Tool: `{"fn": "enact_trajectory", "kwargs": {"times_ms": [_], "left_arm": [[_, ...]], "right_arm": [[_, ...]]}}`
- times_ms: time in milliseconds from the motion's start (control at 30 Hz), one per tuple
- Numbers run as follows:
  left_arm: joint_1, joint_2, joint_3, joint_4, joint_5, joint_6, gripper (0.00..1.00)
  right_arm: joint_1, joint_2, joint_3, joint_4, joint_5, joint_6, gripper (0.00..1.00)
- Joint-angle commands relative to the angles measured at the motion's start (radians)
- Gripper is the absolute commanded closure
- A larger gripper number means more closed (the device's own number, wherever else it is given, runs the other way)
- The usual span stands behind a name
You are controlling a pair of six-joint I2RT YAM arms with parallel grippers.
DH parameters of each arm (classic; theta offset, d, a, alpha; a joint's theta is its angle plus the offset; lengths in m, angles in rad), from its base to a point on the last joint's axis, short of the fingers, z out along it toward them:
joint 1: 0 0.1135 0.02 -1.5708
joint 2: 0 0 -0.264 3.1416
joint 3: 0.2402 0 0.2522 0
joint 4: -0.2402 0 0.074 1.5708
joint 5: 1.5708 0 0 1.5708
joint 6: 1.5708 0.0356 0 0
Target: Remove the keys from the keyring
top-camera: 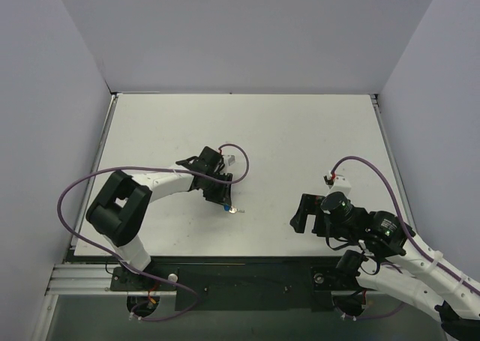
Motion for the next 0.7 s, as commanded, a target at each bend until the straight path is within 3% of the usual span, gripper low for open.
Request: {"fn": "enact_trajectory", "kwargs": {"times_ms": [0, 233, 533, 667], "left_arm": [[-0.014, 0.028, 0.013, 0.033, 0.015, 0.003, 0.59], [-0.018, 0.021, 0.01, 0.022, -0.006, -0.002, 0.66], [-0.023, 0.025, 0.015, 0.01, -0.02, -0.006, 0.99], [-0.028, 0.009, 0.024, 0.001, -0.022, -0.014, 1.0]], "right_arm": [[0.003, 0.01, 0.002, -0.013, 0.0, -0.014, 0.0], [0.003, 0.015, 0.002, -0.014, -0.002, -0.015, 0.0], [0.004, 0.015, 0.004, -0.011, -0.008, -0.012, 0.0], [0.004, 0.018, 0.005, -0.013, -0.011, -0.009, 0.0]]}}
